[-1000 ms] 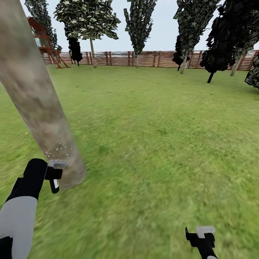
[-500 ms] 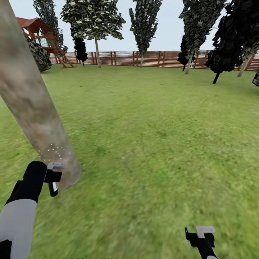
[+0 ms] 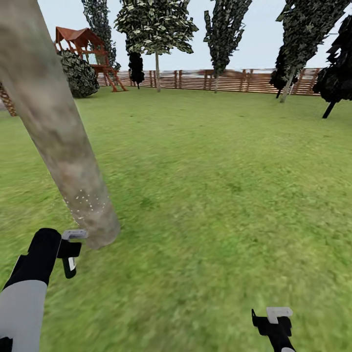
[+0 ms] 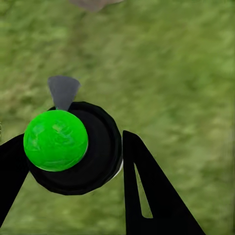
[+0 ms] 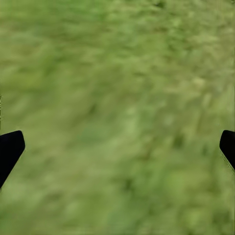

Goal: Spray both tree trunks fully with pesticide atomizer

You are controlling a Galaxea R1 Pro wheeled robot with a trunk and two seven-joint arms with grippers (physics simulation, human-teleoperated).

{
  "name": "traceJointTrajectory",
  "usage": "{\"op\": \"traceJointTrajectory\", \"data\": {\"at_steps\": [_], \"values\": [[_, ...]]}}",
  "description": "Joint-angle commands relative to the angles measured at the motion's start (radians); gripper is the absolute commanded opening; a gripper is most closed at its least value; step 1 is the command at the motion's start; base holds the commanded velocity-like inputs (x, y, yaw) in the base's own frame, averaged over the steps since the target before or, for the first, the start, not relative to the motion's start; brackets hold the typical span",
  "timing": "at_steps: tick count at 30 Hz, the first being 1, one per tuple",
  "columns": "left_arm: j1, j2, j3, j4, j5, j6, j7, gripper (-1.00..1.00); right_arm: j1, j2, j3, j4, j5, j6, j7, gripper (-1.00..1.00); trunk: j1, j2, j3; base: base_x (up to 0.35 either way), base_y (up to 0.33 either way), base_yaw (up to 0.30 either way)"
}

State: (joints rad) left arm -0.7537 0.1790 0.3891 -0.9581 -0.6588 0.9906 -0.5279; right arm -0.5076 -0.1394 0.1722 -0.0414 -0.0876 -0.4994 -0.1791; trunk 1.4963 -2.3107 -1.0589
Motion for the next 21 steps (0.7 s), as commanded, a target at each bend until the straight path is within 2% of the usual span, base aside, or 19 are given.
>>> {"op": "traceJointTrajectory", "data": {"at_steps": [1,5,6,8,12,18,20,21], "values": [[-0.001,0.000,0.002,-0.001,-0.011,0.002,-0.009,-1.00,0.000,0.000,0.009,0.000,-0.009,-0.003,-0.002,1.00,0.000,0.000,-0.001,0.134,-0.097,0.278],[-0.001,-0.004,0.005,-0.002,-0.012,0.002,0.002,-1.00,0.000,0.000,0.009,0.000,-0.009,-0.003,-0.002,1.00,0.000,0.000,-0.001,0.038,-0.027,0.278],[-0.001,-0.006,0.006,-0.002,-0.012,0.003,0.011,-1.00,0.000,0.000,0.009,0.000,-0.009,-0.003,-0.002,1.00,0.000,0.000,-0.001,0.007,-0.005,0.278],[-0.001,-0.010,0.008,-0.002,-0.007,0.003,0.068,-1.00,0.000,0.001,0.009,0.000,-0.009,-0.002,-0.001,1.00,0.000,0.000,-0.001,0.003,-0.002,0.278],[-0.001,-0.011,0.005,-0.001,-0.003,0.001,0.092,-1.00,0.000,0.001,0.009,0.000,-0.009,-0.003,-0.002,1.00,0.000,0.000,-0.001,0.000,0.000,0.248],[-0.001,-0.009,0.002,0.003,-0.007,-0.002,0.095,-1.00,0.000,-0.001,0.009,0.002,-0.009,-0.002,-0.002,1.00,0.000,0.000,-0.001,0.045,-0.085,0.024],[0.000,-0.007,0.002,0.050,-0.007,-0.009,0.095,-1.00,0.000,-0.002,0.009,0.002,-0.009,-0.002,-0.002,1.00,0.000,0.000,-0.001,0.163,-0.234,0.001],[0.000,-0.007,0.003,0.084,-0.005,-0.035,0.096,-1.00,0.000,-0.003,0.009,0.002,-0.009,-0.002,-0.002,1.00,0.000,0.000,-0.001,0.175,-0.239,0.000]]}}
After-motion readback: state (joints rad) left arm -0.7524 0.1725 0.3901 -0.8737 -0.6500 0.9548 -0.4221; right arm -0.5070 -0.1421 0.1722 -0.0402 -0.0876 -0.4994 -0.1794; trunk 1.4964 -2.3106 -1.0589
